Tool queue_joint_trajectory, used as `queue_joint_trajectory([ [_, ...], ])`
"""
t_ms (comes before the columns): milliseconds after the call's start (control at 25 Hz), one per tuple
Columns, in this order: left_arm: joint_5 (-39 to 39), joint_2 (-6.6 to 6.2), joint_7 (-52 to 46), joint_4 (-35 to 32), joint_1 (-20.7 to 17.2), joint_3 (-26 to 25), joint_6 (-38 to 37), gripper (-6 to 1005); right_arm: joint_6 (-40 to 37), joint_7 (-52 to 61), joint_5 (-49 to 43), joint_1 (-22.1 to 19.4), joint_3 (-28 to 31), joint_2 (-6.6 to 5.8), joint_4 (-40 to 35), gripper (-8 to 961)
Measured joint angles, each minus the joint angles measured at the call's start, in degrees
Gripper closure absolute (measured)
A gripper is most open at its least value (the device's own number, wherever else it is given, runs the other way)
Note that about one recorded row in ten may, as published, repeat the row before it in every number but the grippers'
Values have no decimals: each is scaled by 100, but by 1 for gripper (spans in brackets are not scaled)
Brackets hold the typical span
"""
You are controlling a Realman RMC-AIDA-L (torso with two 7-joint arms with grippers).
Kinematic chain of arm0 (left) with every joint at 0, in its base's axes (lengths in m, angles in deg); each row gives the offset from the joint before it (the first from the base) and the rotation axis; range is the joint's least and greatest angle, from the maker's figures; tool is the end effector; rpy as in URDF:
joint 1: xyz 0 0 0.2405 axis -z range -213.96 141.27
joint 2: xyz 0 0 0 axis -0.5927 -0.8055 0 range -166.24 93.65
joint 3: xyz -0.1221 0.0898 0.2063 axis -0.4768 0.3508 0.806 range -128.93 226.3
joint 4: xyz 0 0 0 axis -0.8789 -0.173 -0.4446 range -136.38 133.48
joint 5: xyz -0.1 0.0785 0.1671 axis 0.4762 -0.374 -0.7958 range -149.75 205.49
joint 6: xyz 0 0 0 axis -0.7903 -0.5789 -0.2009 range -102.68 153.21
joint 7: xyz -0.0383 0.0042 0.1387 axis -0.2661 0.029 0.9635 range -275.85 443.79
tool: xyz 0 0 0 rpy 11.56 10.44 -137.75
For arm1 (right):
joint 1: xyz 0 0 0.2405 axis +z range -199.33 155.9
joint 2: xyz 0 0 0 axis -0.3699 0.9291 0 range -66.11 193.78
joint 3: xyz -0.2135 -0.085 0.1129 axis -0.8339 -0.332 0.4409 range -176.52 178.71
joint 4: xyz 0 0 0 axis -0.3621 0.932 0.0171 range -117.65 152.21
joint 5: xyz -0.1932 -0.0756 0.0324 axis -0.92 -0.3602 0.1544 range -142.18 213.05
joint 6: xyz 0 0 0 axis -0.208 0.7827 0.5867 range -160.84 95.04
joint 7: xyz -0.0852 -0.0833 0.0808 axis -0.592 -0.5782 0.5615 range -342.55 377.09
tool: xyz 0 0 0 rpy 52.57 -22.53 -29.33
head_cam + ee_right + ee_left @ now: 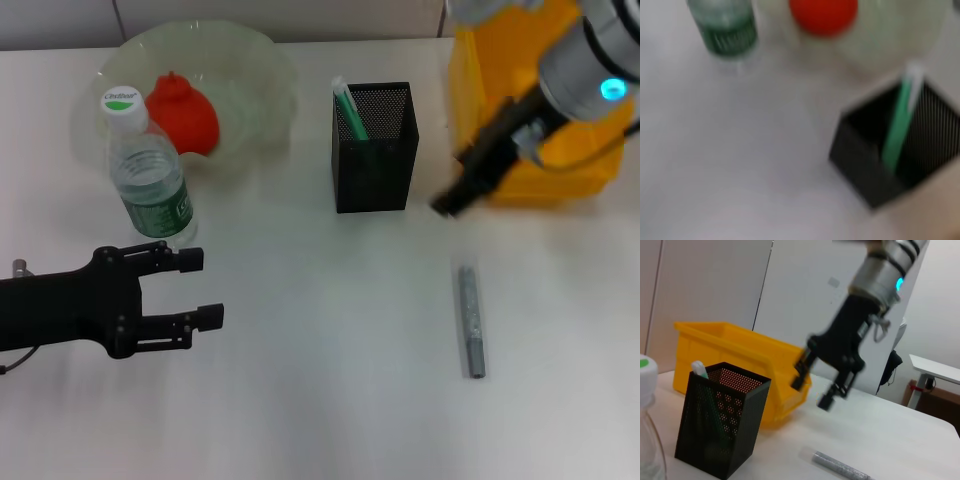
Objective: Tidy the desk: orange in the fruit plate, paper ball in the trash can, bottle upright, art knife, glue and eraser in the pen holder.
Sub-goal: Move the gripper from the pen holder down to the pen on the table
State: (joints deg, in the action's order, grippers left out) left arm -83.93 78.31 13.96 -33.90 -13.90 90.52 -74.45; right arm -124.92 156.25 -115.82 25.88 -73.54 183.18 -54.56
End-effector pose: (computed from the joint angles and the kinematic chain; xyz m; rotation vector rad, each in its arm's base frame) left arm -0.3010 0.2703 0.0143 -2.8104 -0.5901 -0.7861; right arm 0.1258 0.3872 0.0027 -2.6962 0.6277 -0.5406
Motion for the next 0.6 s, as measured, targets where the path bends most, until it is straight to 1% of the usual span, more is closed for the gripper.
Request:
queue_joint_trajectory([
  [160, 0, 0, -2, -3, 14, 0, -10, 206, -21, 412, -237, -210, -437, 17, 215, 244],
  [320, -31, 3, 3, -8, 49, 5, -11, 206, 316, 561, -226, -356, -653, 31, 596, 254],
  [480, -191, 40, -18, -16, 149, 9, 21, 206, 674, 622, -200, -387, -812, 40, 947, 269],
  [600, -220, 44, -24, -16, 170, 9, 24, 207, 879, 625, -103, -366, -939, 42, 1176, 280],
])
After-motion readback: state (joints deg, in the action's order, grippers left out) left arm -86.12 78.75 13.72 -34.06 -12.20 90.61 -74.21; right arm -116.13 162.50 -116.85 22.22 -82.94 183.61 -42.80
